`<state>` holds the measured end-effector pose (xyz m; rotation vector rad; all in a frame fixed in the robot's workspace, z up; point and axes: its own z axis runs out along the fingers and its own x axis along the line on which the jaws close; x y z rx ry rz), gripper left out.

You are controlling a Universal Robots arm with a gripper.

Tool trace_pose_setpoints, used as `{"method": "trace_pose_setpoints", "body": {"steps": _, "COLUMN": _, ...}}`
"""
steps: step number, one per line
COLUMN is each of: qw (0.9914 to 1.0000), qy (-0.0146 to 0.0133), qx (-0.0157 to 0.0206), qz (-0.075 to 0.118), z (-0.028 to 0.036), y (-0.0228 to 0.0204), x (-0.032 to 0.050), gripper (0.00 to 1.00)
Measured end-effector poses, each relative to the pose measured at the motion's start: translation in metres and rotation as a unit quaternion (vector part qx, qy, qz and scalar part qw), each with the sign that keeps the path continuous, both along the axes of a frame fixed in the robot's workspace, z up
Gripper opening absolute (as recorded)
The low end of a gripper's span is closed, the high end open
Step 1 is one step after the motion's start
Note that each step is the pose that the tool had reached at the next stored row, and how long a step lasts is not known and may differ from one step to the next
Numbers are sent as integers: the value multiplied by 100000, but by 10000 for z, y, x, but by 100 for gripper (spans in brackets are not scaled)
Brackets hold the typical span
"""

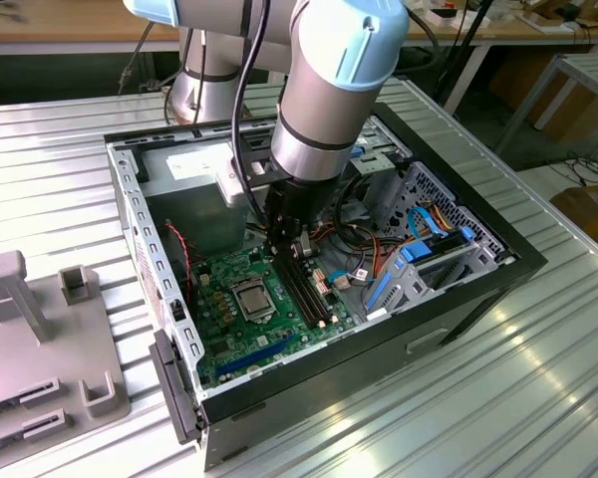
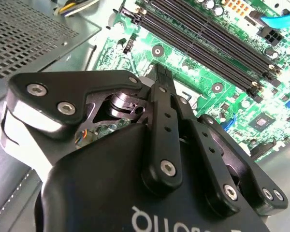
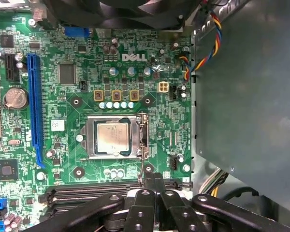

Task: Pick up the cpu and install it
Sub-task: 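Close the cpu cover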

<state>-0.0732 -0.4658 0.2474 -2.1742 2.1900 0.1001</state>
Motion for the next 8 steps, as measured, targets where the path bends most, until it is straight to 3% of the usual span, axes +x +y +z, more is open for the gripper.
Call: {"method": "trace_pose_setpoints", "body": {"steps": 8, "qw": 99998, "qy": 15, "qx": -161, "qz": 566, "z": -51, "y": 3, "x": -2, "gripper": 11}}
